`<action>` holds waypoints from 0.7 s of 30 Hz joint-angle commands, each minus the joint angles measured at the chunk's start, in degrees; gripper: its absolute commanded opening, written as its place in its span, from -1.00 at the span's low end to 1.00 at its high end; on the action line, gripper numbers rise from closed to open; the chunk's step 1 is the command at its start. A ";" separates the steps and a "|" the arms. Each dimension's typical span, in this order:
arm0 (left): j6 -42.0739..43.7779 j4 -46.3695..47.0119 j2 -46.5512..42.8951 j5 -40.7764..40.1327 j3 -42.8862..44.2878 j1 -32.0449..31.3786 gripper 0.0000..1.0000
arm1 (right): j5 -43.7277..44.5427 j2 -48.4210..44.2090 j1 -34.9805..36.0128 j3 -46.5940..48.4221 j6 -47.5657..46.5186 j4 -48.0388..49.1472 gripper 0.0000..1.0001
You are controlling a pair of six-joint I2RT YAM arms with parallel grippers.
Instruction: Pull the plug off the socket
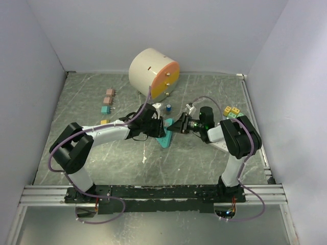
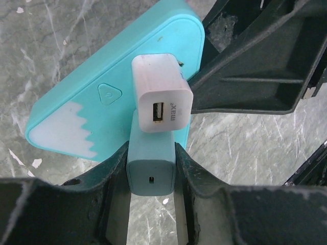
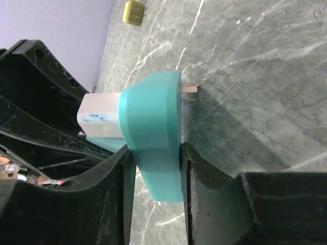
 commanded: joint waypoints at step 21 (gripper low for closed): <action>-0.41 -8.93 -13.73 -1.85 4.05 0.55 -0.86 | 25.26 2.25 2.27 1.99 -12.49 -19.67 -1.00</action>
